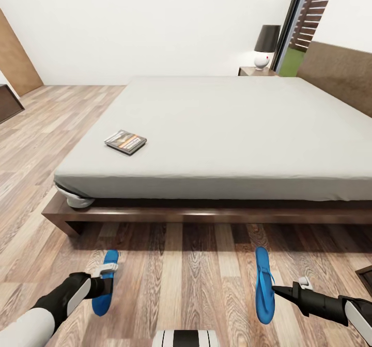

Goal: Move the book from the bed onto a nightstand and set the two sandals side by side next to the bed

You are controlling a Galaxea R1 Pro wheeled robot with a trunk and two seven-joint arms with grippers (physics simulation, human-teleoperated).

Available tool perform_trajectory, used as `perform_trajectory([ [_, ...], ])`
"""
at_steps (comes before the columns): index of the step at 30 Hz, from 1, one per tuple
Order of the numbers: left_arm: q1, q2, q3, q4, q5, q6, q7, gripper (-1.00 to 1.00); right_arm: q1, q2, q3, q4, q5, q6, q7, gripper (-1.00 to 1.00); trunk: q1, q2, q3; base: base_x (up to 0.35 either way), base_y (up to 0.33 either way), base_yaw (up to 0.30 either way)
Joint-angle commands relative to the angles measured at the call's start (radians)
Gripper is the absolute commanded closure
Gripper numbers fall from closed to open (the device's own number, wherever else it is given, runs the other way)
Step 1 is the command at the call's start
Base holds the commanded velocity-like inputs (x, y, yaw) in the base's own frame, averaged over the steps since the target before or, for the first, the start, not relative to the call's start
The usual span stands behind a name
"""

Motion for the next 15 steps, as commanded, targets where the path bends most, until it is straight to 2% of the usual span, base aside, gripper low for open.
perform_trajectory([
  [1, -0.001, 0.011, -0.004, -0.002, 0.005, 0.006, 0.011, 1.00, 0.000, 0.000, -0.001, 0.000, -0.002, 0.006, 0.003, 1.00, 0.000, 0.000, -0.001, 0.000, 0.000, 0.000],
  [6, -0.003, 0.030, -0.004, -0.002, 0.005, 0.006, 0.028, 1.00, 0.000, 0.000, -0.001, 0.000, -0.001, 0.006, 0.003, 1.00, 0.000, 0.000, -0.001, 0.000, 0.000, 0.000],
  [15, -0.003, 0.035, -0.004, -0.002, 0.005, 0.001, 0.030, 1.00, 0.000, 0.000, -0.001, 0.000, -0.001, 0.006, 0.003, 1.00, 0.000, -0.001, -0.005, 0.000, 0.000, 0.000],
])
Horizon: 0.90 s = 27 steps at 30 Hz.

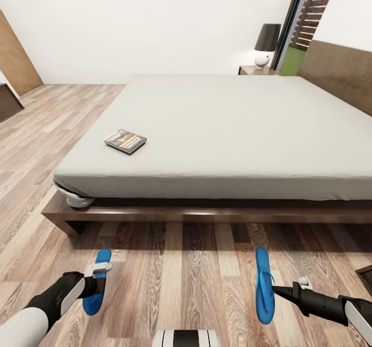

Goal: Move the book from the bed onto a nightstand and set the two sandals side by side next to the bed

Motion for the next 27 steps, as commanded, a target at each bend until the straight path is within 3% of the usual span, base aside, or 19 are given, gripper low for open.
perform_trajectory([
  [1, 0.000, 0.001, -0.003, -0.001, -0.001, 0.004, -0.004, 1.00, -0.001, 0.000, -0.002, 0.000, -0.004, 0.007, 0.004, 1.00, 0.000, -0.001, -0.005, 0.000, 0.000, 0.000],
  [27, 0.000, -0.002, -0.003, -0.003, -0.001, 0.004, -0.004, 1.00, 0.000, 0.000, -0.001, 0.000, -0.004, 0.006, 0.003, 1.00, 0.012, -0.007, -0.105, 0.000, 0.000, 0.000],
])
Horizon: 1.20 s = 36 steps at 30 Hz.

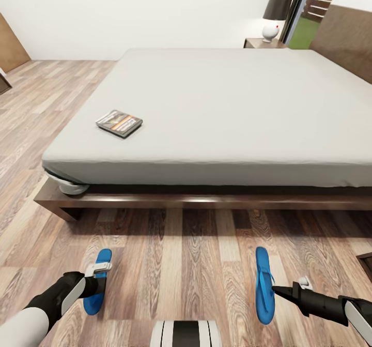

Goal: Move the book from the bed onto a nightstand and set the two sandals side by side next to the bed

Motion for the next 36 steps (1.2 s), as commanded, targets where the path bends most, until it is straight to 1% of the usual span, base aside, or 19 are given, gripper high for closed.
perform_trajectory([
  [1, 0.000, 0.001, -0.003, -0.001, -0.001, 0.004, -0.004, 1.00, -0.001, 0.000, -0.002, 0.000, -0.003, 0.007, 0.004, 1.00, 0.000, -0.001, -0.005, 0.000, 0.000, 0.000],
  [8, 0.000, 0.001, -0.003, -0.001, -0.001, 0.004, -0.004, 1.00, -0.001, 0.000, -0.001, 0.000, -0.003, 0.007, 0.002, 1.00, 0.003, -0.002, -0.032, 0.000, 0.000, 0.000],
  [20, 0.000, 0.001, -0.003, -0.001, -0.001, 0.003, -0.003, 1.00, -0.001, 0.000, -0.001, 0.000, -0.003, 0.007, 0.002, 1.00, 0.003, -0.002, -0.032, 0.004, 0.001, 0.000],
  [24, 0.000, 0.002, -0.003, -0.001, -0.001, 0.002, -0.003, 1.00, 0.000, 0.000, -0.002, 0.000, -0.003, 0.007, 0.003, 1.00, 0.003, -0.002, -0.032, 0.183, 0.062, 0.000],
  [28, 0.000, 0.002, -0.003, -0.001, -0.001, 0.002, -0.004, 1.00, -0.001, 0.000, -0.001, 0.000, -0.003, 0.007, 0.002, 1.00, 0.003, -0.002, -0.032, 0.058, 0.029, 0.000],
  [36, 0.000, 0.004, -0.003, -0.001, -0.001, -0.001, -0.004, 1.00, -0.001, 0.000, -0.002, 0.000, -0.003, 0.007, 0.002, 1.00, 0.003, -0.002, -0.032, 0.164, 0.214, 0.000],
])
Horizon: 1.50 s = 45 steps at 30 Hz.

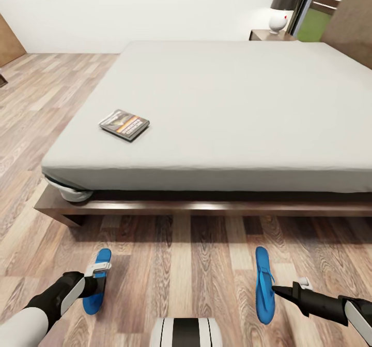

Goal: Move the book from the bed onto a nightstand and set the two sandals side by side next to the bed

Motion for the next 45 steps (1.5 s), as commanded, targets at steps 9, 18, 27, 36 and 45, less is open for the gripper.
perform_trajectory([
  [9, 0.000, 0.001, -0.004, -0.001, -0.001, 0.003, -0.003, 1.00, 0.000, 0.000, -0.001, 0.000, -0.002, 0.006, 0.003, 1.00, 0.000, 0.000, -0.001, 0.145, 0.097, 0.000],
  [18, 0.000, 0.000, -0.004, -0.001, -0.001, 0.003, -0.003, 1.00, 0.000, 0.000, -0.001, 0.000, -0.002, 0.006, 0.003, 1.00, 0.000, 0.000, -0.001, 0.100, 0.047, 0.000],
  [27, 0.000, -0.001, -0.004, -0.001, -0.001, 0.003, -0.002, 1.00, 0.000, -0.001, -0.002, 0.000, -0.003, 0.007, 0.005, 1.00, 0.000, 0.000, -0.001, 0.001, 0.000, 0.000],
  [36, 0.000, -0.001, -0.004, -0.001, -0.001, 0.003, -0.002, 1.00, 0.000, -0.041, 0.000, -0.013, -0.002, 0.007, 0.192, 1.00, 0.000, 0.000, -0.001, 0.000, 0.000, 0.000],
  [45, 0.000, -0.002, -0.003, -0.001, -0.001, 0.003, -0.002, 1.00, 0.000, -0.052, 0.000, -0.012, -0.002, 0.007, 0.226, 1.00, 0.003, -0.002, -0.024, 0.000, 0.000, 0.000],
])
